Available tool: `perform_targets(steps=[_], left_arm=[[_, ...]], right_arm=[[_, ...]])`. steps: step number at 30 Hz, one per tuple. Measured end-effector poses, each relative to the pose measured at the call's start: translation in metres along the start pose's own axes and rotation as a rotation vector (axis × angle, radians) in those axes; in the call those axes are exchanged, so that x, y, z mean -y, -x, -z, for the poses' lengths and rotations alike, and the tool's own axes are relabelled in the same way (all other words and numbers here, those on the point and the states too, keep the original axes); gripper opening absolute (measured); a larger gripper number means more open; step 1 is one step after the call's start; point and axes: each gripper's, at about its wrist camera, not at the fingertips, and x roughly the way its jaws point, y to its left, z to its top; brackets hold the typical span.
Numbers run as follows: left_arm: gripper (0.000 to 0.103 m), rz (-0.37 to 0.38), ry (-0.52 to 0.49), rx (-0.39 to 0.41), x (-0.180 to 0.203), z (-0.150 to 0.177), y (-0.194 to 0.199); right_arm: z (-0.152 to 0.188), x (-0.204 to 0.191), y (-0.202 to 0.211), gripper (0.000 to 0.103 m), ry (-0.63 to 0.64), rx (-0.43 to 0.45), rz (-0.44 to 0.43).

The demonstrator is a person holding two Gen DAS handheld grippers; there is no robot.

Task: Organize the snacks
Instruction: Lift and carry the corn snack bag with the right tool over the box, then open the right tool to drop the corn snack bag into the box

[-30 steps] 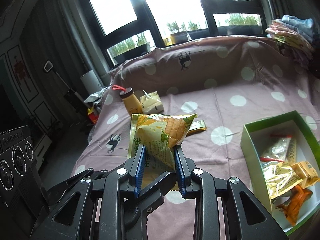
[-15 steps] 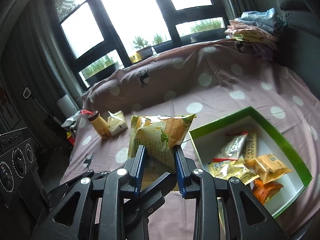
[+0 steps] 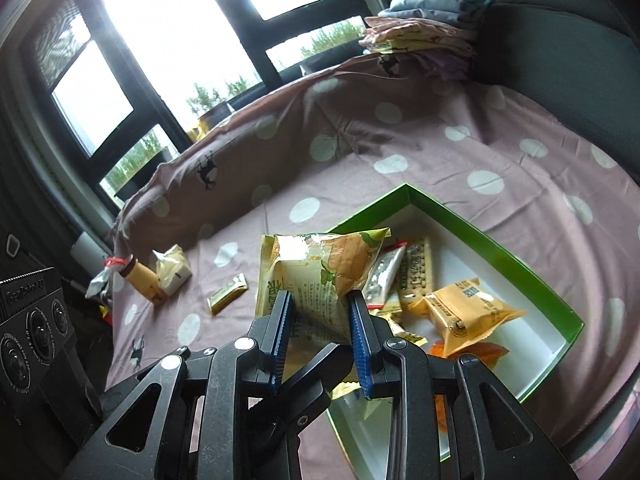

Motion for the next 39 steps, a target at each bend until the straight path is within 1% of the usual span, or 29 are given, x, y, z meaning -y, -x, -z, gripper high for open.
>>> perform_targets(steps=[5, 10, 15, 18, 25, 28, 31, 34, 35, 37, 39], left_arm=[[0.040, 0.058, 0.017, -0.055, 0.001, -0.001, -0.024], [0.040, 0.100, 0.037, -0.104, 0.000, -0.001, -0.046], [0.040, 0.143, 0.087, -0.165, -0.004, 0.003, -0.064], [0.040, 0.166, 0.121, -0.216, -0.007, 0.005, -0.074], [0.040, 0.192, 0.164, -0.271, -0.010, 0.010, -0.085], [0.040, 0.188, 0.159, -0.277, -0.009, 0.010, -0.086], [0.041, 0.175, 0.155, -0.285, -0.008, 0.010, -0.088], [0.044, 0.165, 0.171, -0.280, -0.008, 0.010, -0.087], [0.046, 0.169, 0.182, -0.274, -0.009, 0.010, -0.085], [0.050, 0.165, 0.190, -0.244, -0.012, 0.010, -0.075], [0.064, 0.149, 0.179, -0.203, -0.016, 0.010, -0.062]], right_arm=[[-0.001, 0.017, -0.007, 0.031, -0.037, -0.024, 0.067], [0.000, 0.031, -0.015, 0.031, -0.075, -0.052, 0.107], [0.000, 0.040, -0.024, 0.031, -0.090, -0.092, 0.158], [0.001, 0.044, -0.031, 0.031, -0.097, -0.115, 0.188], [0.004, 0.052, -0.041, 0.031, -0.106, -0.155, 0.233], [0.004, 0.053, -0.041, 0.031, -0.111, -0.157, 0.235], [0.005, 0.055, -0.041, 0.031, -0.117, -0.159, 0.255], [0.005, 0.057, -0.040, 0.031, -0.129, -0.158, 0.271], [0.004, 0.058, -0.038, 0.031, -0.134, -0.152, 0.269], [0.003, 0.058, -0.034, 0.031, -0.148, -0.132, 0.255], [0.001, 0.056, -0.029, 0.031, -0.149, -0.107, 0.235]])
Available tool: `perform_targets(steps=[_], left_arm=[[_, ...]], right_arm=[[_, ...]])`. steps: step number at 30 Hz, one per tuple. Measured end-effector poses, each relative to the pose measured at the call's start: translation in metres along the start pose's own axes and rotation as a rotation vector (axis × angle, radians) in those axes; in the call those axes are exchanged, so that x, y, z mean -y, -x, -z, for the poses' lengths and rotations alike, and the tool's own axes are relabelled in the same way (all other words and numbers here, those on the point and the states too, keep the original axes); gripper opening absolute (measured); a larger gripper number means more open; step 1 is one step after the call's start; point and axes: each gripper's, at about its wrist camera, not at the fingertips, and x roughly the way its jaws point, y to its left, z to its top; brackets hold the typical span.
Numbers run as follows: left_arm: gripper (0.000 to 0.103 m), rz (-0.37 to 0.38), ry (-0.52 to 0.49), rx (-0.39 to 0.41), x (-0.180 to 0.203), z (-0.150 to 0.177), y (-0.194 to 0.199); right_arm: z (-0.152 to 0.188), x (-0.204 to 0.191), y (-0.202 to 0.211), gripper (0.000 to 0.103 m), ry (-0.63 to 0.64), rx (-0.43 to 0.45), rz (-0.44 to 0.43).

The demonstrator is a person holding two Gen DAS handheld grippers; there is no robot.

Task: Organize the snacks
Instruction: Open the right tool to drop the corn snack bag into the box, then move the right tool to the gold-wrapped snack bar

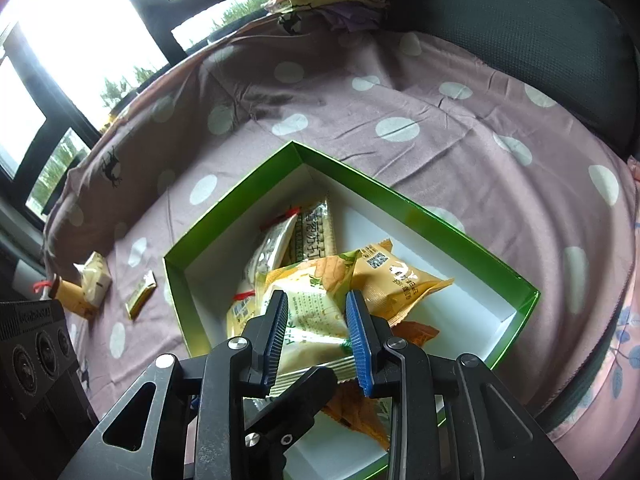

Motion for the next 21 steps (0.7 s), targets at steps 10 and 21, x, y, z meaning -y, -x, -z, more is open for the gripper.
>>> perform_targets(steps=[10, 21], left_arm=[[0.088, -0.128, 0.117, 0.198, -0.053, 0.022, 0.101], [0.102, -0.442, 0.429, 0.357, -0.169, 0.089, 0.200]], right_arm=[[-0.001, -0.016, 0.023, 0.062, -0.030, 0.113, -0.049], [0.014, -0.103, -0.002, 0.069, 0.037, 0.011, -0.229]])
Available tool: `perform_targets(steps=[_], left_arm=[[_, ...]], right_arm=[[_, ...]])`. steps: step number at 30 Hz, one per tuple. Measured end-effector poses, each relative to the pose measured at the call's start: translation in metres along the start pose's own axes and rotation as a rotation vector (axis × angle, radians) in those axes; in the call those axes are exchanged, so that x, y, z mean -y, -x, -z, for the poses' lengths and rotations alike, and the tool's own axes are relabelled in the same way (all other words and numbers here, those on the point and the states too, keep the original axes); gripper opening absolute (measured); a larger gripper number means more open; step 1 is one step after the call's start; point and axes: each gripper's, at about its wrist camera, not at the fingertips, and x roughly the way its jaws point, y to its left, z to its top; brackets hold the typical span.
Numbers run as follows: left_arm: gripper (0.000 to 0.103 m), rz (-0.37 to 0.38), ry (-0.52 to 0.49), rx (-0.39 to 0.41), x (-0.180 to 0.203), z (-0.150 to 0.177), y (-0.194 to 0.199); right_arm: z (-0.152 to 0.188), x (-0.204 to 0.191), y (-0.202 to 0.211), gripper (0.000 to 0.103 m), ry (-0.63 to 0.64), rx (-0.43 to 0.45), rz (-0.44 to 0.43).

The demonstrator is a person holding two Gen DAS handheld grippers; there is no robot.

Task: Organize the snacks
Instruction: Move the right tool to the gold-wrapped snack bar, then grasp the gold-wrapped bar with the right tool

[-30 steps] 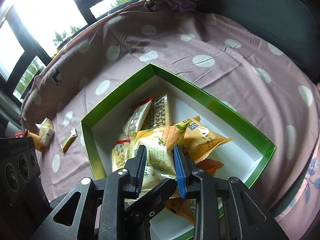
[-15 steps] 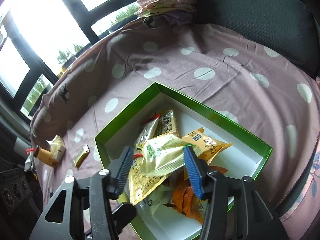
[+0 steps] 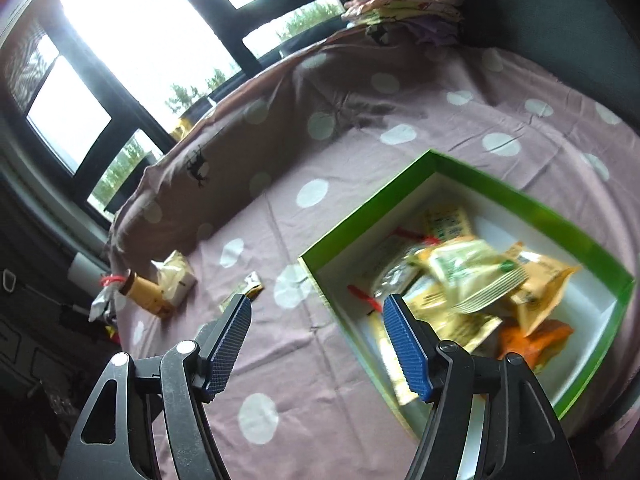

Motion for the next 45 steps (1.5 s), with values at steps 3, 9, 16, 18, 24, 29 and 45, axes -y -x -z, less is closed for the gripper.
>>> perform_targets(steps=[3, 9, 16, 18, 24, 29, 45], left_arm=[[0.102, -0.062, 0.086, 0.024, -0.039, 0.000, 0.001], [0.102, -0.228, 0.116, 0.024, -0.074, -0.004, 0.001], [0.102, -0.234, 0.191, 0.014, -0.102, -0.008, 0.007], [0.102, -0.258, 0.194, 0.020, -0.104, -0.009, 0.007], [0.102, -0.266, 0.180, -0.002, -0.104, -0.009, 0.004], [0.102, -0.276, 0.188, -0.009, -0.108, -0.009, 0.004], [0.102, -0.216, 0.234, -0.047, -0.111, -0.004, 0.005]], right_arm=[[0.006, -0.031, -0.042, 0.069, -0.022, -0.082, -0.016], [0.016, -0.081, -0.158, 0.069, -0.071, -0.345, 0.026], [0.013, -0.124, -0.250, 0.069, -0.014, -0.427, 0.101], [0.012, -0.125, -0.265, 0.069, -0.032, -0.433, 0.126], [0.004, -0.143, -0.281, 0.069, 0.076, -0.371, 0.227], [0.019, -0.161, -0.273, 0.044, 0.276, -0.351, 0.235], [0.072, -0.148, -0.175, 0.012, 0.547, -0.466, 0.034]])
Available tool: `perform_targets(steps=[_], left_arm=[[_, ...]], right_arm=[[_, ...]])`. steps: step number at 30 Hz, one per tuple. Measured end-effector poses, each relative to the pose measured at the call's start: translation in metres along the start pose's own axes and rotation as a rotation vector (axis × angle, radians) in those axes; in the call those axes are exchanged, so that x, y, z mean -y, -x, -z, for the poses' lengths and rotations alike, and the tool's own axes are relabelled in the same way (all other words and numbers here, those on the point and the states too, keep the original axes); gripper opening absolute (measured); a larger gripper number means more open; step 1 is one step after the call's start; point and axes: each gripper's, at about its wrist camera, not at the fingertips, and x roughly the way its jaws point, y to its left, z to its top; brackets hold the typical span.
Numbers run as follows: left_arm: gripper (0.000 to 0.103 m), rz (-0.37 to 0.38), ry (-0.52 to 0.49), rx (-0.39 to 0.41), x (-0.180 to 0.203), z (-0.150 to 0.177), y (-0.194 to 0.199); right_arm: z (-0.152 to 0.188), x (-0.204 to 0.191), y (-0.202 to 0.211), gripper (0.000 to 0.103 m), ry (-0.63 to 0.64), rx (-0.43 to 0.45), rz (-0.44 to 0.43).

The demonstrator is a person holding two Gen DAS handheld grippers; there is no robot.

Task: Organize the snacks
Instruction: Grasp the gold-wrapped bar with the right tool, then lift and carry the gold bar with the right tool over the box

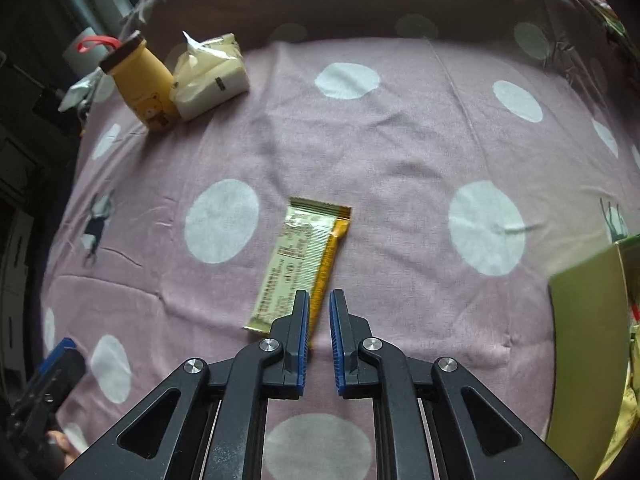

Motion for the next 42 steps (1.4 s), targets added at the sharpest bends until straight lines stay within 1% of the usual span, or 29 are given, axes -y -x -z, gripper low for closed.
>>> perform_targets(steps=[1, 2, 3, 5, 6, 7, 8, 9, 10, 12, 13, 14, 17, 18, 20, 21, 22, 23, 25, 27, 29, 32, 37, 42], left_arm=[[0.102, 0.019, -0.002, -0.003, 0.002, -0.001, -0.001], [0.102, 0.042, -0.002, -0.007, 0.004, -0.002, -0.004], [0.102, 0.081, -0.003, -0.011, 0.009, -0.006, -0.007], [0.100, 0.198, -0.013, -0.036, 0.018, -0.014, -0.019], [0.092, 0.249, -0.009, -0.063, 0.023, -0.017, -0.027], [0.080, 0.281, 0.002, -0.092, 0.027, -0.019, -0.035], [0.075, 0.299, 0.008, -0.115, 0.032, -0.019, -0.043], [0.065, 0.304, 0.001, -0.126, 0.038, -0.020, -0.050], [0.060, 0.293, -0.015, -0.134, 0.045, -0.020, -0.058], [0.042, 0.257, -0.070, -0.165, 0.059, -0.021, -0.073], [0.039, 0.255, -0.098, -0.183, 0.065, -0.020, -0.081], [0.037, 0.262, -0.119, -0.202, 0.071, -0.019, -0.088], [0.036, 0.306, -0.133, -0.265, 0.081, -0.014, -0.107], [0.034, 0.303, -0.144, -0.270, 0.083, -0.013, -0.111], [0.029, 0.294, -0.174, -0.246, 0.089, -0.013, -0.113], [0.025, 0.300, -0.181, -0.246, 0.090, -0.013, -0.114], [0.022, 0.307, -0.182, -0.248, 0.091, -0.012, -0.116], [0.022, 0.304, -0.182, -0.247, 0.090, -0.012, -0.117], [0.021, 0.308, -0.191, -0.229, 0.089, -0.011, -0.115], [0.021, 0.288, -0.213, -0.214, 0.092, -0.010, -0.111], [0.021, 0.261, -0.239, -0.190, 0.097, -0.007, -0.104], [0.021, 0.252, -0.259, -0.156, 0.101, -0.005, -0.087], [0.022, 0.296, -0.273, -0.080, 0.112, -0.001, -0.046], [0.023, 0.344, -0.366, -0.010, 0.143, 0.019, -0.002]], right_arm=[[-0.001, 0.000, 0.004, 0.012, -0.008, 0.002, -0.029], [-0.007, 0.002, 0.005, 0.016, -0.028, 0.005, -0.045], [-0.012, 0.006, 0.006, 0.020, -0.055, 0.013, -0.043], [-0.019, 0.010, 0.002, 0.038, -0.112, 0.025, -0.031], [-0.023, 0.014, -0.002, 0.040, -0.147, 0.027, -0.046], [-0.026, 0.018, -0.006, 0.040, -0.172, 0.022, -0.080], [-0.028, 0.024, -0.010, 0.040, -0.196, 0.012, -0.123], [-0.029, 0.027, -0.016, 0.040, -0.215, 0.000, -0.166], [-0.029, 0.031, -0.021, 0.040, -0.229, -0.013, -0.194], [-0.029, 0.031, -0.033, 0.040, -0.238, -0.029, -0.198], [-0.028, 0.033, -0.038, 0.040, -0.236, -0.039, -0.192], [-0.027, 0.036, -0.043, 0.040, -0.238, -0.052, -0.190], [-0.029, 0.039, -0.045, 0.040, -0.244, -0.048, -0.234], [-0.030, 0.039, -0.045, 0.040, -0.243, -0.054, -0.254], [-0.030, 0.037, -0.051, 0.040, -0.235, -0.081, -0.304], [-0.029, 0.035, -0.055, 0.039, -0.238, -0.090, -0.313], [-0.028, 0.034, -0.055, 0.034, -0.235, -0.082, -0.305], [-0.028, 0.032, -0.055, 0.031, -0.228, -0.075, -0.295], [-0.026, 0.032, -0.054, 0.030, -0.225, -0.064, -0.291], [-0.024, 0.032, -0.053, 0.029, -0.225, -0.051, -0.298], [-0.022, 0.032, -0.049, 0.029, -0.225, -0.048, -0.313], [-0.017, 0.031, -0.035, 0.029, -0.220, -0.021, -0.330], [-0.004, 0.027, 0.009, 0.029, -0.203, 0.078, -0.358], [0.019, 0.033, 0.070, 0.029, -0.188, 0.215, -0.353]])
